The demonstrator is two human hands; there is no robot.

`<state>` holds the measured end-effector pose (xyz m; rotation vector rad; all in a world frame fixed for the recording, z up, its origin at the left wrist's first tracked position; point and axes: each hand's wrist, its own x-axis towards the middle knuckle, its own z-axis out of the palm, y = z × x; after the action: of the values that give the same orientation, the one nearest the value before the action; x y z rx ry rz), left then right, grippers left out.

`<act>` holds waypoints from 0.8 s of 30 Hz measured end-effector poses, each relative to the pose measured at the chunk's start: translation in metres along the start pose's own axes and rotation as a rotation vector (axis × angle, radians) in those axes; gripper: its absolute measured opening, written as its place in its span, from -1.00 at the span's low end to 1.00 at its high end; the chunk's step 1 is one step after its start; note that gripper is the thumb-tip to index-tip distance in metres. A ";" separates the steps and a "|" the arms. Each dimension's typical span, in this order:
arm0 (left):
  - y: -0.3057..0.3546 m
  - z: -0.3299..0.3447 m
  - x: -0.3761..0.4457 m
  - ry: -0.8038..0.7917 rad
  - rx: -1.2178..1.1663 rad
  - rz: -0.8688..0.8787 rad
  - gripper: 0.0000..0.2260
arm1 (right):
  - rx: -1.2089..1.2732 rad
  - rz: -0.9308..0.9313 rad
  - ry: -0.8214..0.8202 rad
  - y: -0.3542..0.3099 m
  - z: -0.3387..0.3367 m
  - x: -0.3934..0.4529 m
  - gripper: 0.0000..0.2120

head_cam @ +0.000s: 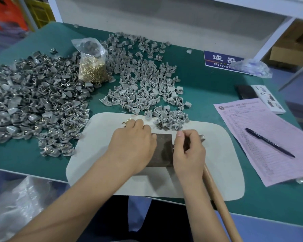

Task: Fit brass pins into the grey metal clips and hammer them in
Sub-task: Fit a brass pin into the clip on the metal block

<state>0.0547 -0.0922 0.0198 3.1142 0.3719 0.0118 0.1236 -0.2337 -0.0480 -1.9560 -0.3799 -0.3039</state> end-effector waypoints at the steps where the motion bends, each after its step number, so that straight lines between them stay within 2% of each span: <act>1: 0.000 0.000 -0.002 -0.013 -0.048 -0.019 -0.61 | 0.002 -0.005 0.001 -0.001 0.000 0.000 -0.85; 4: -0.006 -0.002 -0.009 0.002 -0.249 -0.047 -0.62 | 0.036 -0.013 0.024 -0.006 -0.001 0.001 -0.83; 7: -0.021 0.002 -0.022 0.064 -0.509 -0.039 -0.80 | 0.164 0.007 0.121 -0.011 -0.006 -0.003 -0.90; 9: -0.031 0.005 -0.032 0.048 -0.647 -0.018 -0.84 | 0.179 -0.049 0.114 -0.014 -0.012 -0.009 -0.92; 11: -0.035 0.008 -0.039 0.039 -0.703 0.012 -0.76 | 0.164 -0.110 0.008 -0.019 -0.017 -0.017 -0.92; 15: -0.038 0.013 -0.042 0.069 -0.706 0.060 -0.63 | 0.129 -0.099 -0.152 -0.031 -0.018 -0.026 -0.95; 21: -0.044 0.014 -0.042 0.116 -0.787 0.068 -0.78 | -0.053 -0.188 -0.377 -0.046 -0.020 -0.021 -0.94; 24: -0.044 0.016 -0.039 0.136 -0.805 0.065 -0.81 | -0.178 -0.250 -0.420 -0.056 -0.016 -0.014 -0.96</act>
<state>0.0069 -0.0587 0.0029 2.3292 0.1943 0.2950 0.0875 -0.2294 -0.0002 -2.1480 -0.9002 -0.0830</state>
